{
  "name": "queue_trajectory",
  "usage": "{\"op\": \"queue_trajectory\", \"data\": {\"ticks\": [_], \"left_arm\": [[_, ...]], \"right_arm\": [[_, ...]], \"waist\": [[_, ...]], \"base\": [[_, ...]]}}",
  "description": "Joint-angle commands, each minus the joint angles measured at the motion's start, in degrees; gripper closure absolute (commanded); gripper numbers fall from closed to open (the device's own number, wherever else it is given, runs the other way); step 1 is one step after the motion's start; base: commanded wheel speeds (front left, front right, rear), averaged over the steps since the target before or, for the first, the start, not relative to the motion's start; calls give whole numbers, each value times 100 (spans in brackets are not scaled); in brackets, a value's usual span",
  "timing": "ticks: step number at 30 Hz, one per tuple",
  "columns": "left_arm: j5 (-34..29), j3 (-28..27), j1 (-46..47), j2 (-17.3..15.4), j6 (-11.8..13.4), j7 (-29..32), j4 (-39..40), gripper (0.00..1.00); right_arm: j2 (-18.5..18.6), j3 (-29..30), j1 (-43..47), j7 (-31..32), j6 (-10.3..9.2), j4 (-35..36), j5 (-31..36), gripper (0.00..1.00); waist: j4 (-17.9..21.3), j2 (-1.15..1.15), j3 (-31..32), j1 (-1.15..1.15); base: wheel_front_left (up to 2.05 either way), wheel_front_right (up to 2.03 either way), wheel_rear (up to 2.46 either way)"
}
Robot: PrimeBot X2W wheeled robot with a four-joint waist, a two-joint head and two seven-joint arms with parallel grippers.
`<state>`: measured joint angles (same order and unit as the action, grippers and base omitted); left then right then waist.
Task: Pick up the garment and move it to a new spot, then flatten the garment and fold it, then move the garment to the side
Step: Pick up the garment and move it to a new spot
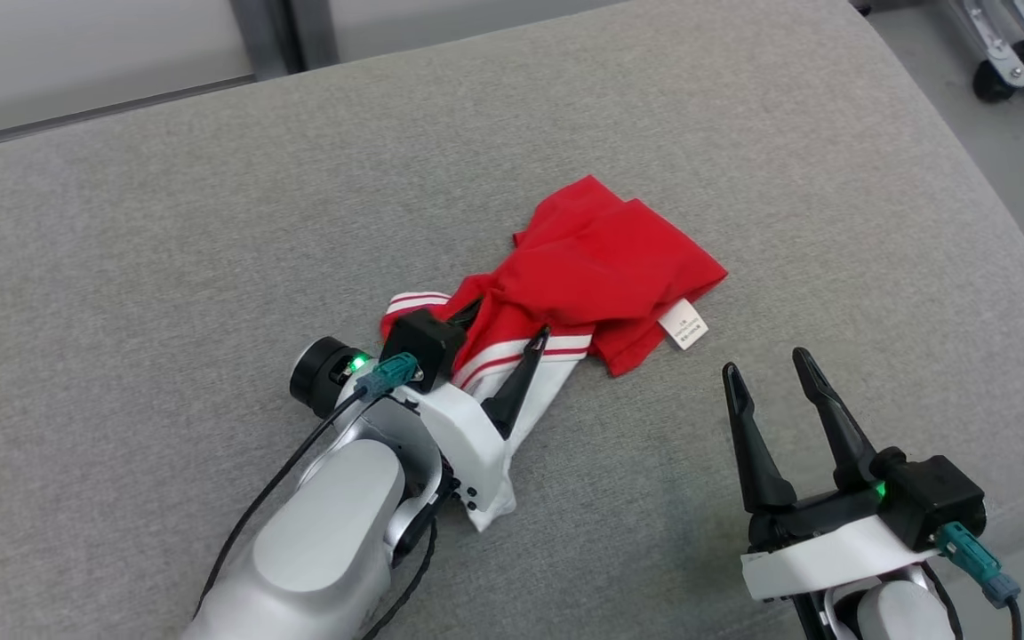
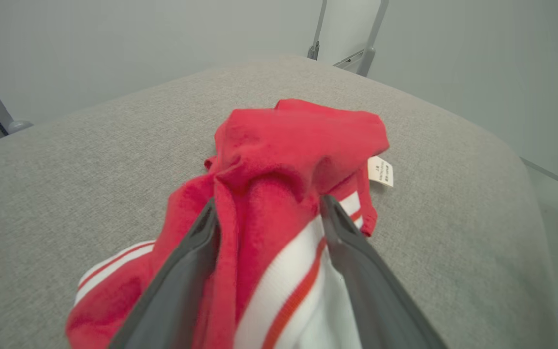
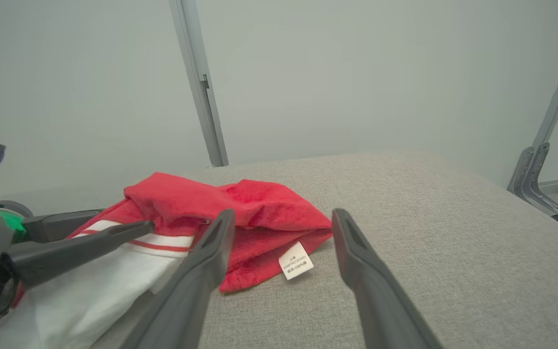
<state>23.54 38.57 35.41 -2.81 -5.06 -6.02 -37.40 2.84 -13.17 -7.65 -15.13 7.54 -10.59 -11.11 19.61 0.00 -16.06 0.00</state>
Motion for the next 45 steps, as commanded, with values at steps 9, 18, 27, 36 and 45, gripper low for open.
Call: {"op": "queue_trajectory", "data": {"ticks": [9,18,27,36,45], "left_arm": [[1094,-73,-831,-25,174,-910,1161,0],[-5,-2025,-2758,-26,706,-914,2569,0],[-1334,-3029,-3766,-31,875,-914,3323,0],[-1578,-3330,-4260,-17,928,-914,3671,0],[-1590,-3012,-4547,-15,998,-914,3460,0]], "right_arm": [[11,50,241,-3,-10,-77,243,0],[13,-41,475,-3,-10,-153,274,0],[11,-31,603,-3,-10,-162,245,0],[13,71,766,-3,-10,-91,345,0],[12,40,1009,-3,-10,-251,313,0]], "waist": [[-1206,0,835,0],[-2012,0,1321,0],[-2202,0,1379,0],[-2108,0,1380,0],[-2081,0,1557,0]], "base": [[0,0,0],[0,0,0],[0,0,0],[0,0,0],[0,0,0]]}}
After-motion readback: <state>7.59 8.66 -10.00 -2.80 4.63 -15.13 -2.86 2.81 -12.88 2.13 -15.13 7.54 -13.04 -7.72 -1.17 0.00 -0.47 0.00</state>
